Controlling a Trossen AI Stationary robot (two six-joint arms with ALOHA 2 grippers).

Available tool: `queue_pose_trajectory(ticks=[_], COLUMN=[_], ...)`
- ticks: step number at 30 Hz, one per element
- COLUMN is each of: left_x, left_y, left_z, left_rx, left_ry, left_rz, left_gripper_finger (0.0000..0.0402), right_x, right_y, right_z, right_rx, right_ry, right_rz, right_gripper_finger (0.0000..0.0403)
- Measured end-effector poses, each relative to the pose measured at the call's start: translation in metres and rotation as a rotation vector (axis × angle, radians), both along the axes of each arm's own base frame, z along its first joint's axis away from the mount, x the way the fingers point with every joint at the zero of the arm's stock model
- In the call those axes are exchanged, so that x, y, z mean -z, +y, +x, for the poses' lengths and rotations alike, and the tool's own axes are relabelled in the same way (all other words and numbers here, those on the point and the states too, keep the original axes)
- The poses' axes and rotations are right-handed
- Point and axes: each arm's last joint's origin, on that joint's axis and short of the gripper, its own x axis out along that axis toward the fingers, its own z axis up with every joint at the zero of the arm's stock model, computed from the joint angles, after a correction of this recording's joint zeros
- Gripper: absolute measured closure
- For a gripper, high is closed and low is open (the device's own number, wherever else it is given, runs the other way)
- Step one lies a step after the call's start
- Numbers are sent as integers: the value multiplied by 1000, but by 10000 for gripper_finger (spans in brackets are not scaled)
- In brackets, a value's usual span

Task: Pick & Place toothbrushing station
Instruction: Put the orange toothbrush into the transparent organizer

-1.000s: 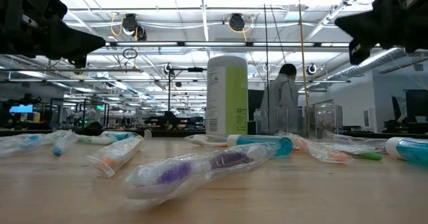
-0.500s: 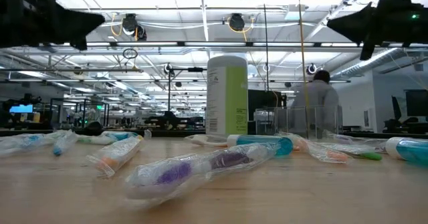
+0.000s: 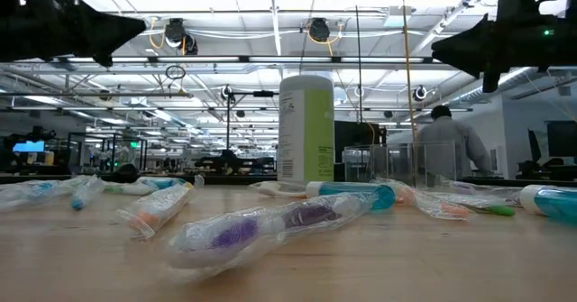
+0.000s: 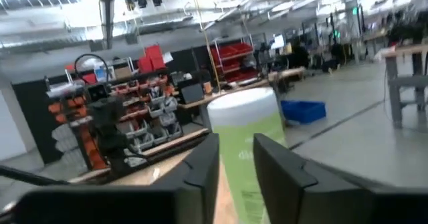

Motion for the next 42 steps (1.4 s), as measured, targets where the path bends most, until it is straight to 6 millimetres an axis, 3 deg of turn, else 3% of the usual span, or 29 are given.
queue_pose_trajectory(ticks=[7, 12, 15, 19, 22, 27, 34, 42], left_x=[0, -5, -11, -23, -38, -70, -95, -83], left_y=[3, 3, 3, 2, 1, 3, 8, 15], left_z=[-1, -2, -4, -5, -2, 13, 42, 67], left_rx=[-105, -100, -104, -88, -43, -21, -79, -156], left_ry=[-12, -68, -127, -145, -73, 162, 366, 496], left_rz=[-72, -55, -32, -24, -37, -120, -170, -116], left_gripper_finger=[366, 366, 366, 366, 366, 366, 366, 366], right_x=[-3, 10, -6, -22, -40, -47, -35, -21], right_y=[4, 5, 5, 7, 7, 7, 24, 64], right_z=[16, 39, 65, 105, 129, 152, 139, 101], right_rx=[-154, -176, -175, -191, -181, -151, -305, -179], right_ry=[-59, 114, 165, 368, 482, 652, 882, 1131], right_rz=[48, 102, 117, 67, 65, 139, 518, 1081], right_gripper_finger=[261, 262, 263, 264, 268, 275, 277, 278])
